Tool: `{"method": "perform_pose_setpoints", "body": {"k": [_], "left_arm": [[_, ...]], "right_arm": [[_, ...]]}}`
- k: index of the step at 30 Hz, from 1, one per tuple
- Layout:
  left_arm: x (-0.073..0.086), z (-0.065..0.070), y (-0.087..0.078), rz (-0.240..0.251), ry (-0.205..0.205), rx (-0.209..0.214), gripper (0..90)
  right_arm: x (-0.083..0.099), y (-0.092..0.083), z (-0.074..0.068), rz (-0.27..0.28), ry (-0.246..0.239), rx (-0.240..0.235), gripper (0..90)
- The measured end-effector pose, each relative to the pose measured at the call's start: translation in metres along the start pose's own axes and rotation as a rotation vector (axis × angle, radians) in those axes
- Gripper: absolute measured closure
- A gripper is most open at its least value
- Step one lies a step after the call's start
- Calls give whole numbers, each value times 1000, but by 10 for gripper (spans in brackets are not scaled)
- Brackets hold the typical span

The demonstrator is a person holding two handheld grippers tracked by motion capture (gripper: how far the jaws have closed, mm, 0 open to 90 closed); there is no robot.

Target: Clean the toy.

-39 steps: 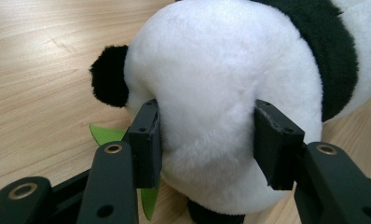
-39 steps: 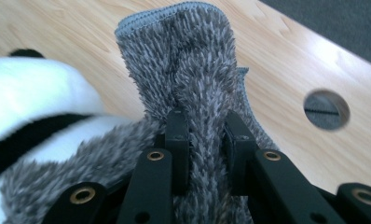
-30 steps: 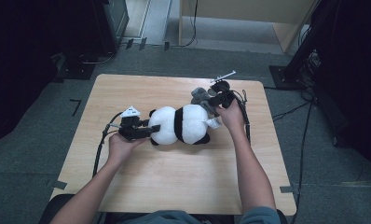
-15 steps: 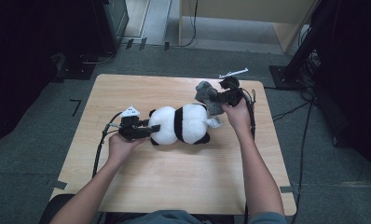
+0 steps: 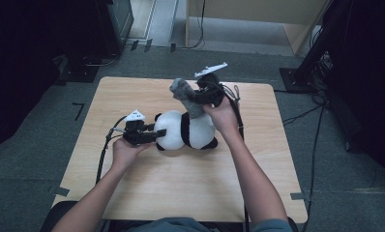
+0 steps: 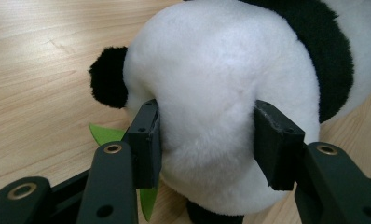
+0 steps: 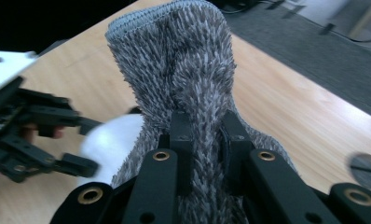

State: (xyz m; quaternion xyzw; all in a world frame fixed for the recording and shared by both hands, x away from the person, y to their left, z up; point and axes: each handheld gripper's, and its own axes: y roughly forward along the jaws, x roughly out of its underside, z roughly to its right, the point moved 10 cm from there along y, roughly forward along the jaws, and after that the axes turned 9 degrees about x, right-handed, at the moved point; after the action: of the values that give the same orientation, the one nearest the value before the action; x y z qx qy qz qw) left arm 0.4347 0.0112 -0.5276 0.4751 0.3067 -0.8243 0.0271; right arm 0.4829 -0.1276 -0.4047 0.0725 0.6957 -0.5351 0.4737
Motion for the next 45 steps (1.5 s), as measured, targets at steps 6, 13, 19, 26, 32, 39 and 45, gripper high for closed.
{"method": "perform_pose_setpoints", "body": {"k": [6,13,19,26,32,39,45], "left_arm": [[0,0,0,0,1,-1,491],[0,0,0,-3,-5,-4,491],[2,-2,1,-13,-23,-18,498],[2,-1,2,-20,-16,-32,511],[1,-2,1,-16,-24,-26,521],[1,-1,2,-12,-28,-19,531],[1,-2,2,-13,-23,-19,532]], "right_arm": [[-3,22,-45,-21,-56,-64,796],[18,60,-70,-106,-91,-84,778],[32,75,-72,-97,-157,-96,681],[35,71,-62,-124,-110,-126,780],[39,61,-21,-144,-112,22,797],[45,45,25,-107,-16,57,798],[54,31,58,-89,66,83,799]]}}
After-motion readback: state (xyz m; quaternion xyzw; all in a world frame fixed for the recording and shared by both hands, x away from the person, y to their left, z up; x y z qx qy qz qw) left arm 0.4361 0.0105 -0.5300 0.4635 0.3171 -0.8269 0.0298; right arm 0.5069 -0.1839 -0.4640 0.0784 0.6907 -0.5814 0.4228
